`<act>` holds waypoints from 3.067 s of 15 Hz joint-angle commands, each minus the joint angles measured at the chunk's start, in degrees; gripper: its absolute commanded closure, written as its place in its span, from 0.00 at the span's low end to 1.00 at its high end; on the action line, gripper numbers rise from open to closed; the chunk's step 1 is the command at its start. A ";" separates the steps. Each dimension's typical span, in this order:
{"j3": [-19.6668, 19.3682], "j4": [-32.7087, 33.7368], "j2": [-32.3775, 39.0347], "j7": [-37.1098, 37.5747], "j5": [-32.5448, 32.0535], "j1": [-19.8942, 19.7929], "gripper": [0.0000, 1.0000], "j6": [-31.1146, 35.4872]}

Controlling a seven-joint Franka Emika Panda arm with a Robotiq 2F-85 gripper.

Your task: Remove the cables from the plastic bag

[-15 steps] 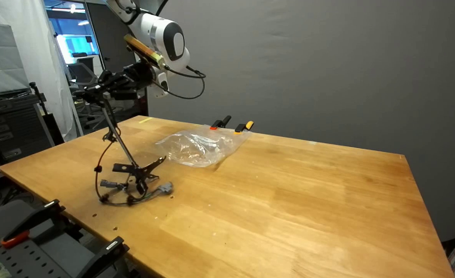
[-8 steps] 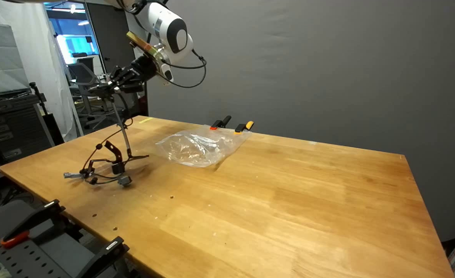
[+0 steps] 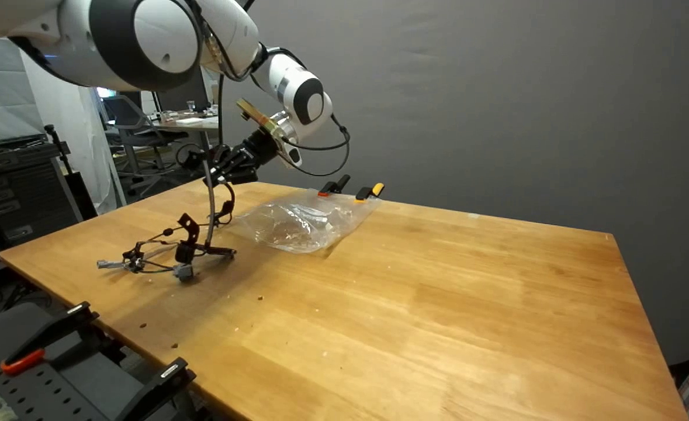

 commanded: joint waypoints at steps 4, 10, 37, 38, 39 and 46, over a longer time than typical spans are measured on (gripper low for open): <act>1.56 12.33 5.91 0.41 -2.61 -4.78 0.83 -1.54; -1.58 17.21 0.91 -5.83 -11.97 -0.69 0.31 -0.20; -12.84 18.65 -21.38 -9.34 -43.77 10.51 0.00 30.66; -13.21 18.68 -21.47 -9.31 -44.06 10.36 0.00 30.76; -13.37 18.68 -21.48 -9.28 -44.20 10.28 0.00 30.82; -13.41 18.69 -21.47 -9.00 -44.34 10.39 0.00 30.89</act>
